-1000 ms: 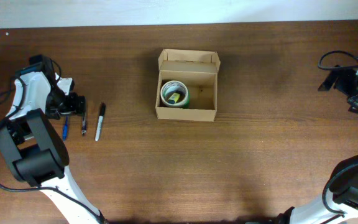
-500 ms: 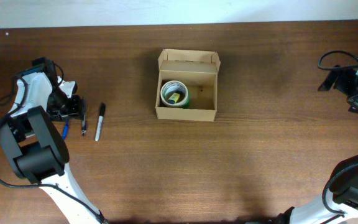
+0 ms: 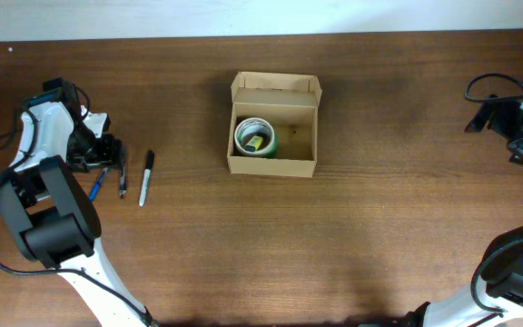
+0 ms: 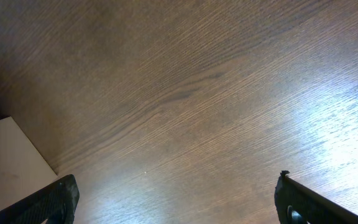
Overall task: Pack container
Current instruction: 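Move the left gripper down onto the blue pen and grasp it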
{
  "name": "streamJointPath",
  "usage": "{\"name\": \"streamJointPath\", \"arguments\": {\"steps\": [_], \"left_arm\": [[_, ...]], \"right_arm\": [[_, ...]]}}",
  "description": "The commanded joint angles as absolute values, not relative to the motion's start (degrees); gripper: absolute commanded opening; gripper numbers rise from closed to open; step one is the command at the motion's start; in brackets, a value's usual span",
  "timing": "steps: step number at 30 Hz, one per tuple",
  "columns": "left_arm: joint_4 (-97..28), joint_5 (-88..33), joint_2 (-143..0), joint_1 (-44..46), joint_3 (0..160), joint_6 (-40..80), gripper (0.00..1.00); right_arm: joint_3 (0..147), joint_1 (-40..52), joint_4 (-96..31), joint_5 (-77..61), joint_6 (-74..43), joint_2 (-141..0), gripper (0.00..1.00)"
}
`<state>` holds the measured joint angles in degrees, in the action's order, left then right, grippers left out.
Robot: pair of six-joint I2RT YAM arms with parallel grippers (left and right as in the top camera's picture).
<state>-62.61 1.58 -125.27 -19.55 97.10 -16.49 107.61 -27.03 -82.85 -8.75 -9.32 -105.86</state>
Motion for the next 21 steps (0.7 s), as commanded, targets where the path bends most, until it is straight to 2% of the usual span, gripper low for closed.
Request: {"name": "streamJointPath", "arguments": {"steps": [1,12,16,21], "left_arm": [[-63.07,3.03,-125.78,-20.16,98.08,-20.82,0.72],[-63.90,3.03,-125.78,-21.65,97.82,-31.24,0.71],[-61.73,2.33,-125.80,-23.22,96.95,-31.81,0.64],[-60.69,1.30,-125.84,-23.49,95.79,-31.86,0.63]], "right_arm": [[107.24,-27.03,-82.70,-8.36,-9.96,-105.71,0.99],[107.24,-27.03,-82.70,-8.16,-9.93,-105.71,0.99],[107.24,-27.03,-82.70,-8.16,-9.93,-105.71,0.99],[107.24,-27.03,-82.67,-8.16,-9.93,-105.71,0.99]]}}
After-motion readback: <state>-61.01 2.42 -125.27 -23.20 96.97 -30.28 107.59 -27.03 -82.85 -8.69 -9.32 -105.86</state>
